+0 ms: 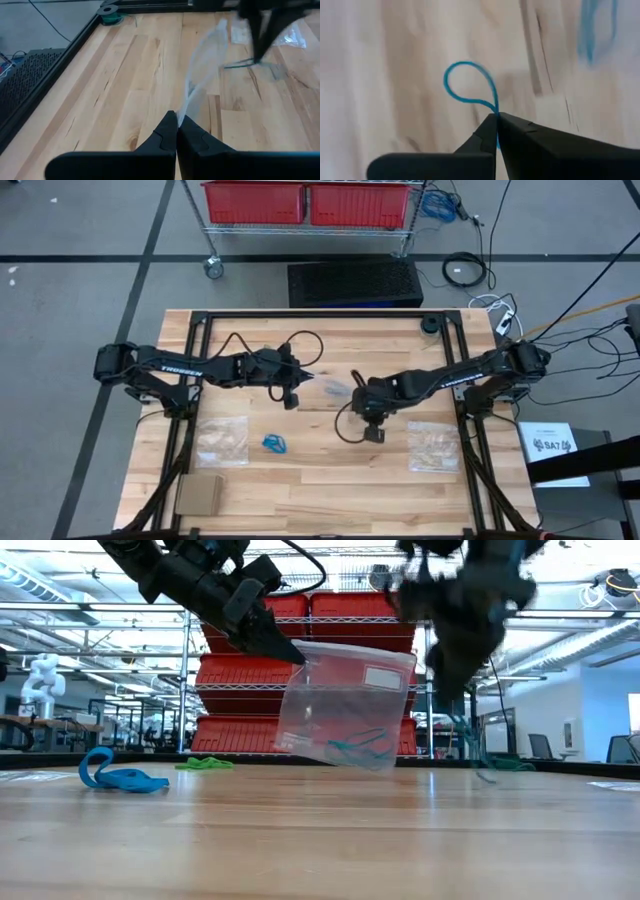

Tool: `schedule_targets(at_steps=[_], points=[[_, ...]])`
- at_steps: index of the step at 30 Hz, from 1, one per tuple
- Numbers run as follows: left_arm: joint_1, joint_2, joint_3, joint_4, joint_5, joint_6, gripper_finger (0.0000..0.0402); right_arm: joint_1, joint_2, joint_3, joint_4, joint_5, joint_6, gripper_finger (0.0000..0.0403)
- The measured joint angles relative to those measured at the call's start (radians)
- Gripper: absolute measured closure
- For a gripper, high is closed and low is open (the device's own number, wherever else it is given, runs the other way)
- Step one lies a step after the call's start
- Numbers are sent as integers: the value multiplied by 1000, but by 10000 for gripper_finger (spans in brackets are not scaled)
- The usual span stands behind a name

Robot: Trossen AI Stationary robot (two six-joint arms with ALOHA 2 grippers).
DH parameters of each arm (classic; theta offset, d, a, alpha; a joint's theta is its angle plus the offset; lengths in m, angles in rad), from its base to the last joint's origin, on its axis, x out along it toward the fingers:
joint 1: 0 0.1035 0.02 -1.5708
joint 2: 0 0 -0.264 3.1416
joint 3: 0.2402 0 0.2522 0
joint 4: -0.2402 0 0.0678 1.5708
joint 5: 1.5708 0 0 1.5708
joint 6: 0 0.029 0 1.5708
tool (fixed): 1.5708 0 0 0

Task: Sort rubber bands
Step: Put the blue rubber band into the open transparent zip lock bag

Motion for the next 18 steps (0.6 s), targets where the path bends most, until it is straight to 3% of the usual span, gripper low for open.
schedule_targets(at_steps=[5,18], points=[[0,0,0,1,0,0,401,46,0,128,-17,14,12,403],[-1,0,0,0,0,-2,401,51,-3,411,-7,332,-135,403]])
